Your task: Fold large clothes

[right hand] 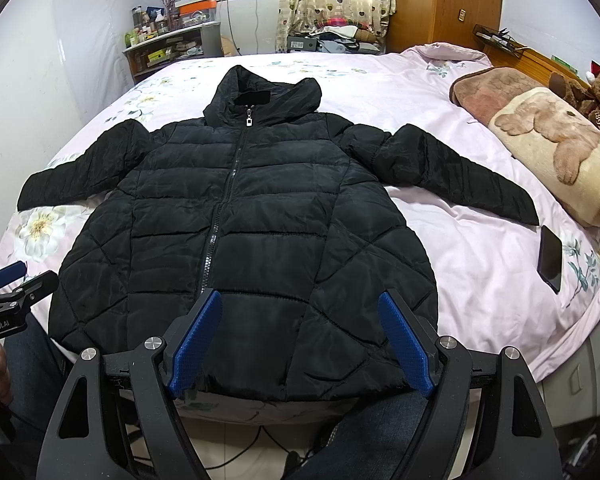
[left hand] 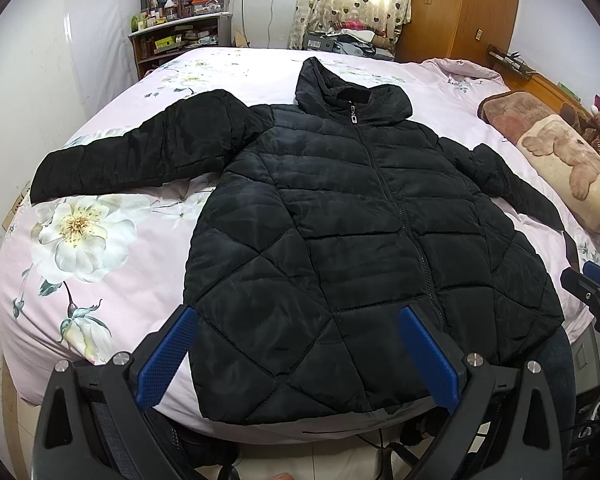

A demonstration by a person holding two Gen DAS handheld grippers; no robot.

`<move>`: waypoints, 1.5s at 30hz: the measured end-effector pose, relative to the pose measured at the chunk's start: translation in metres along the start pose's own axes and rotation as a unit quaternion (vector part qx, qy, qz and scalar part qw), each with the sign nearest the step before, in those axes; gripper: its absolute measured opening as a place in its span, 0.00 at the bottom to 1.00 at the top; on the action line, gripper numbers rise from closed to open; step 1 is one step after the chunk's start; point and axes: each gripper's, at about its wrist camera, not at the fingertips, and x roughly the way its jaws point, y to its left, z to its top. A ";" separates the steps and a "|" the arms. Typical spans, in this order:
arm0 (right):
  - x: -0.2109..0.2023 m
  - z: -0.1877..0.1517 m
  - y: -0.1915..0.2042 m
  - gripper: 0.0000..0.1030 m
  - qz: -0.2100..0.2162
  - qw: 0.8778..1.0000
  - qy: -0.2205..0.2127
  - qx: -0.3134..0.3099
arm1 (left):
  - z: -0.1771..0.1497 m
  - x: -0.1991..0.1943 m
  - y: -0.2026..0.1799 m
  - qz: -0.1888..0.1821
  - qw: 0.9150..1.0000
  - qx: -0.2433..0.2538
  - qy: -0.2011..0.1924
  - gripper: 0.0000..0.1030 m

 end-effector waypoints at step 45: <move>0.012 0.004 0.007 0.78 0.002 1.000 0.011 -0.009 | 0.000 0.011 0.005 0.001 1.000 -0.007 0.011 0.99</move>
